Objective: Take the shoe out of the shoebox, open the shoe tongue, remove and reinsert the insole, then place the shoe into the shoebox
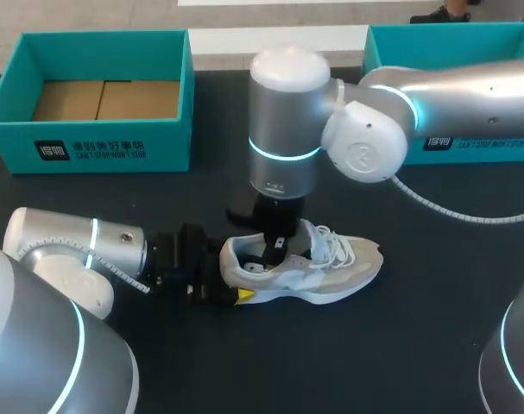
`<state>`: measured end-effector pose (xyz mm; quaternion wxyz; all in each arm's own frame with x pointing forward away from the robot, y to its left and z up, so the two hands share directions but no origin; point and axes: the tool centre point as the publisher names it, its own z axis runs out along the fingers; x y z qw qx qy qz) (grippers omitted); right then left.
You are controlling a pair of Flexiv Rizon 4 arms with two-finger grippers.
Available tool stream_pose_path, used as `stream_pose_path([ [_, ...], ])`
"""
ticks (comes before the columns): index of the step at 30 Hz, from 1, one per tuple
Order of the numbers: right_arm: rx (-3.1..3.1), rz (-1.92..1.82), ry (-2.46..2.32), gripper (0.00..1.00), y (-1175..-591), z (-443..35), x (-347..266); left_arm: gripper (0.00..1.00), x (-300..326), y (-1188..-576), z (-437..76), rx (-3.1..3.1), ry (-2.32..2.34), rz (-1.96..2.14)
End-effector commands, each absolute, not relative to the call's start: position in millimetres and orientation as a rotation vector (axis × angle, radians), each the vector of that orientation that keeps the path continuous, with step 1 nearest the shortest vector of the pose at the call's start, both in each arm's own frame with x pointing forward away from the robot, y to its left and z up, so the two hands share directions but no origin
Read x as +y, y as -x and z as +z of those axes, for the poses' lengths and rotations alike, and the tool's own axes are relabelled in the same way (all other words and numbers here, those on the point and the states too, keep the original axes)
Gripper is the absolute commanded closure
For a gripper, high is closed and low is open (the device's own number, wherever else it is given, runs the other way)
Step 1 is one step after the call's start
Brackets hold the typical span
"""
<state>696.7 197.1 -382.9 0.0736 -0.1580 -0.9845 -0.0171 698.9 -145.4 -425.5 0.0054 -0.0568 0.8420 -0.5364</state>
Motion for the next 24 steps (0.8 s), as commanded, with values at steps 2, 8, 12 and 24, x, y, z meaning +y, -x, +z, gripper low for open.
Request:
stream_pose_path([
  [2, -2.989, -0.104, 0.485, 1.0, -696.5, -348.6, 173.8, 1.0, -147.7, -701.3, -432.6, 2.639, 0.179, -1.677],
  [8, -2.996, -0.155, 0.415, 1.0, -710.4, -323.4, 175.7, 1.0, -147.7, -701.3, -432.6, 2.639, 0.179, -1.677],
  [12, -2.995, -0.181, 0.372, 1.0, -719.4, -309.0, 182.1, 1.0, -147.7, -701.3, -432.6, 2.639, 0.179, -1.677],
  [24, -3.024, -0.238, 0.18, 1.0, -739.9, -294.8, 212.8, 1.0, -147.7, -701.3, -432.6, 2.639, 0.179, -1.677],
])
